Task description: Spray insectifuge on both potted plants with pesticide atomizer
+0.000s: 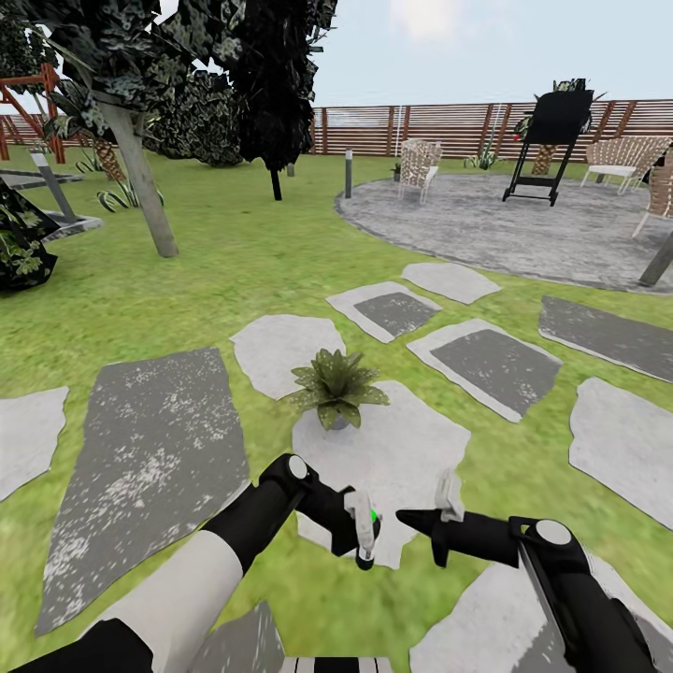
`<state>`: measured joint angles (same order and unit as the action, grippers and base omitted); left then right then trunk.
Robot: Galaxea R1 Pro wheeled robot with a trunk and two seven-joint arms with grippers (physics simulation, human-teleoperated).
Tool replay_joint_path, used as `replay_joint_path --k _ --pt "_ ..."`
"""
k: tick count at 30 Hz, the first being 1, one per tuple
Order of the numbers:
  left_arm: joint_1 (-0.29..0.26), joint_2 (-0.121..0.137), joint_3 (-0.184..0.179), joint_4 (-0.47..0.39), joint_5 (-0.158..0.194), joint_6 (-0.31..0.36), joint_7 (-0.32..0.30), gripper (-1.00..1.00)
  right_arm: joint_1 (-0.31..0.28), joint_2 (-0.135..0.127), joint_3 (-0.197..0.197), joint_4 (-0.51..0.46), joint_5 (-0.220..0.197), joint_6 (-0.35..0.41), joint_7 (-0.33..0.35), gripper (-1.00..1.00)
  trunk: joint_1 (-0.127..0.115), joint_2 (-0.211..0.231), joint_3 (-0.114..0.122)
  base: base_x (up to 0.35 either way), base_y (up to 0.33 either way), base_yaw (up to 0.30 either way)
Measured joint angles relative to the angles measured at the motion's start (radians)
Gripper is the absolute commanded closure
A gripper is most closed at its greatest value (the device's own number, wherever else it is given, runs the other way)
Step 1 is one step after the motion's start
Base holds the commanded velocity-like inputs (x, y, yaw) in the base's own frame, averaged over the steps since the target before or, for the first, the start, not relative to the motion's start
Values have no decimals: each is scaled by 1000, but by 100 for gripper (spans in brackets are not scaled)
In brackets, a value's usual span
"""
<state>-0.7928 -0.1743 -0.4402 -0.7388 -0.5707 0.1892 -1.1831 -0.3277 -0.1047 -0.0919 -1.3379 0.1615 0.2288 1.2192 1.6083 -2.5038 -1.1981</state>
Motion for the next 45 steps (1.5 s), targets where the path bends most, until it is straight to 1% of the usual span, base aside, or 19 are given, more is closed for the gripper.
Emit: replay_joint_path --k 1,2,5,8,10,13,16,20,24,27,33,37,45 --pt "0 0 0 0 1 0 13 100 0 0 15 -1 0 0 -2 100 0 0 0 0 0 0" --pt "0 0 0 -1 2 0 19 100 0 0 20 0 0 0 -3 100 0 0 0 0 0 0" --pt "0 0 0 -1 25 -1 20 100 0 -1 24 0 1 0 -3 100 0 0 0 0 0 0" --pt "1 0 0 0 38 -11 14 100 0 -1 24 -1 2 0 -4 100 0 0 0 0 0 0" --pt "1 0 -1 4 40 -48 6 100 0 -3 24 0 3 0 -4 100 0 0 0 0 0 0" --pt "6 0 -4 7 40 -65 -22 100 0 -6 24 0 3 0 -4 100 0 0 0 0 0 0" --pt "8 0 -20 7 39 -67 -31 100 0 -6 24 0 3 -1 -4 100 0 0 0 0 0 0" --pt "8 0 -26 3 39 -67 -33 100 0 -7 23 1 3 -1 -4 100 0 0 0 0 0 0" --pt "8 0 -41 0 42 -65 -33 100 0 -8 23 2 3 -1 -4 100 0 0 0 0 0 0" --pt "8 0 -43 -1 51 -64 -32 100 0 -8 23 2 3 -2 -4 100 0 0 0 0 0 0" --pt "8 0 -44 -3 56 -64 -23 100 0 -8 23 2 3 -1 -4 100 0 0 0 0 0 0" --pt "8 0 -45 -4 76 -64 -19 100 0 -8 23 2 3 -1 -4 100 0 0 0 0 0 0" --pt "8 0 -46 -6 80 -64 -19 100 0 -8 23 0 3 0 -2 100 0 0 0 0 0 0"
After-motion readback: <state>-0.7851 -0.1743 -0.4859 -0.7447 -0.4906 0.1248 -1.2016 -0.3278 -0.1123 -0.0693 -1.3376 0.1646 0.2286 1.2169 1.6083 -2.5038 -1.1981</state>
